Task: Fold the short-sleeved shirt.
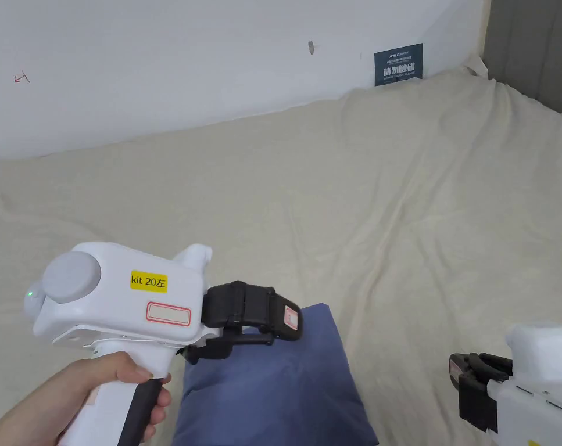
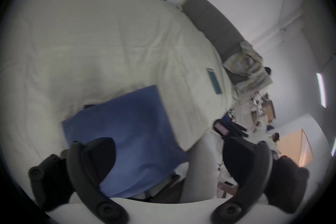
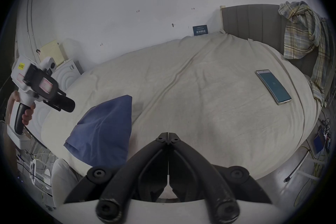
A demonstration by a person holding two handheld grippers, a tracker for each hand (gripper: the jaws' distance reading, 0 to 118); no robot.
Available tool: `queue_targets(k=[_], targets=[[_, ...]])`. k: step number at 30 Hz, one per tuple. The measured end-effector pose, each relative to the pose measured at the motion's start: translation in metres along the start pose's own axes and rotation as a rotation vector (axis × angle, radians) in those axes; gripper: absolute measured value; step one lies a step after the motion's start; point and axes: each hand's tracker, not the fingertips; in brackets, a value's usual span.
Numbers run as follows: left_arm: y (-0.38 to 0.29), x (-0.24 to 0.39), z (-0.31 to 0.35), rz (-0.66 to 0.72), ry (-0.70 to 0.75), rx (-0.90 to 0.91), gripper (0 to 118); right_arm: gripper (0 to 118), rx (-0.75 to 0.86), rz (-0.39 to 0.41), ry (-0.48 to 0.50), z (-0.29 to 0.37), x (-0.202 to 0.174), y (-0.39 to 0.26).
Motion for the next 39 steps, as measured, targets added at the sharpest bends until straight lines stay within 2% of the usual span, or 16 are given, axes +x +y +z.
queue_targets(k=[2,3,4,5,12,22,27,32,34,36,39], targets=[[-0.005,-0.010,-0.005,-0.008,0.068,0.025,96,0,-0.003,-0.004,0.005,0.000,0.000,-0.002],[-0.009,-0.013,-0.008,-0.021,0.060,0.039,49,0,-0.003,-0.005,0.004,0.000,0.001,-0.003],[-0.012,-0.018,-0.016,-0.029,0.043,0.036,9,0,-0.004,-0.006,0.003,0.000,0.001,-0.003],[-0.016,-0.025,-0.024,-0.022,0.036,0.039,1,0,-0.008,-0.007,0.002,-0.001,0.001,-0.003],[-0.030,-0.037,-0.070,0.057,-0.030,0.033,0,0,-0.011,-0.015,-0.011,-0.001,0.006,-0.003],[-0.042,-0.011,-0.126,0.050,-0.035,-0.027,0,0,-0.031,0.016,-0.020,-0.005,0.002,-0.003],[-0.046,0.002,-0.101,-0.008,-0.060,-0.006,0,0,-0.023,0.012,0.002,-0.008,-0.008,0.001],[-0.058,-0.003,-0.030,-0.023,-0.102,0.153,0,0,0.029,0.047,0.069,-0.013,-0.040,0.006],[-0.063,-0.024,0.000,0.016,-0.070,0.215,0,0,0.046,0.046,0.109,-0.018,-0.056,0.006],[-0.071,-0.048,0.026,0.067,-0.031,0.264,0,0,0.071,0.078,0.126,-0.028,-0.075,0.004],[-0.085,-0.090,0.052,0.180,0.011,0.317,0,0,0.087,0.162,0.118,-0.052,-0.108,-0.006]])
